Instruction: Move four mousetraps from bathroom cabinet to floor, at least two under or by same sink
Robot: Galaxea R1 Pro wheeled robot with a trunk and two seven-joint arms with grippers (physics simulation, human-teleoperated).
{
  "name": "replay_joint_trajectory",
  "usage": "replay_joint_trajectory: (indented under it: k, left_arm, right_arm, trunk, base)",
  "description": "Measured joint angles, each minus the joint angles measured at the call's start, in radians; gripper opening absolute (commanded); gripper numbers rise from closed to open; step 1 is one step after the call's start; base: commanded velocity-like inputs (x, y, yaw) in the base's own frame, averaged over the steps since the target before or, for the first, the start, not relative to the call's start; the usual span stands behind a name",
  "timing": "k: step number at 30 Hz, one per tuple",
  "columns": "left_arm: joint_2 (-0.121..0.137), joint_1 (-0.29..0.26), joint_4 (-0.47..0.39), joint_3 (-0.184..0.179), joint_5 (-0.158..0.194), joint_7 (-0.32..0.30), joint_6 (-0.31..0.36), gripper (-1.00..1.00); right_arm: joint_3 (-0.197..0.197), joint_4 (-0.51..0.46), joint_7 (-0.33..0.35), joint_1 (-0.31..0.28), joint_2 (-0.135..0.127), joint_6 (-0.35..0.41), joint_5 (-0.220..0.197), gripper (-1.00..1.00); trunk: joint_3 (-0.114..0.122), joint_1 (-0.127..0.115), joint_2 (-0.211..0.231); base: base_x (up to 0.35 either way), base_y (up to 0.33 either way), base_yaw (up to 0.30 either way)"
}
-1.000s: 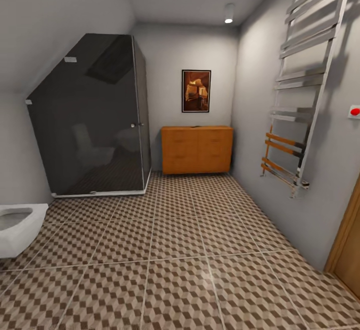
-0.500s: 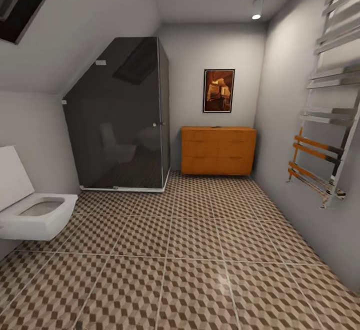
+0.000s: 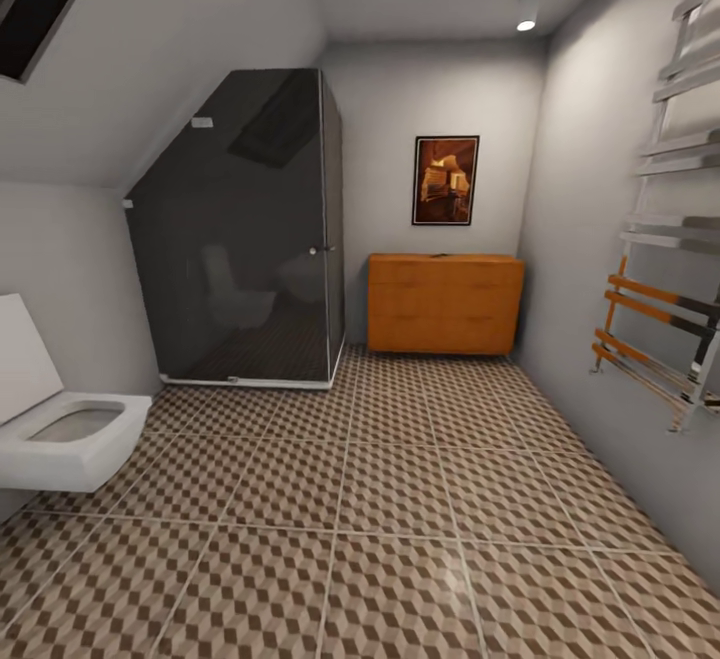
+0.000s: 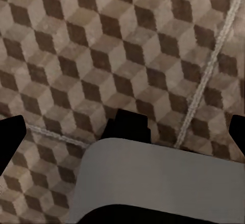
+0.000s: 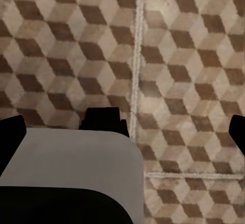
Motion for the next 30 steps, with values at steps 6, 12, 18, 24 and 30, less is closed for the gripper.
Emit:
replay_joint_trajectory:
  k: [6,12,18,24,30]
  left_arm:
    - [-0.001,0.0,-0.001,-0.001,-0.002,-0.001,0.053,1.0]
    - [-0.001,0.0,-0.002,0.001,-0.004,-0.001,0.064,1.0]
    - [-0.001,0.0,-0.002,0.001,-0.005,-0.001,0.067,1.0]
    - [-0.001,0.0,-0.002,0.001,-0.005,-0.001,0.067,1.0]
    - [-0.001,0.0,-0.002,0.0,-0.006,-0.001,0.067,1.0]
  right_arm:
    - [0.001,0.0,0.001,0.0,-0.001,-0.001,0.001,1.0]
    - [0.001,0.0,0.007,0.0,-0.002,-0.002,0.001,1.0]
    - [0.002,0.0,0.012,0.0,-0.003,-0.002,0.005,1.0]
    - [0.002,0.0,0.015,0.0,-0.003,-0.002,0.025,1.0]
    - [0.002,0.0,0.015,0.0,-0.003,-0.002,0.033,1.0]
  trunk:
    - [0.0,0.0,0.0]
    - [0.0,0.0,0.0]
    - [0.0,0.0,0.0]
    - [0.0,0.0,0.0]
    - [0.0,0.0,0.0]
  base:
    - [0.32,0.0,0.001]
    - [0.324,0.0,0.0]
    - [0.325,0.0,0.0]
    - [0.325,0.0,0.0]
    - [0.325,0.0,0.0]
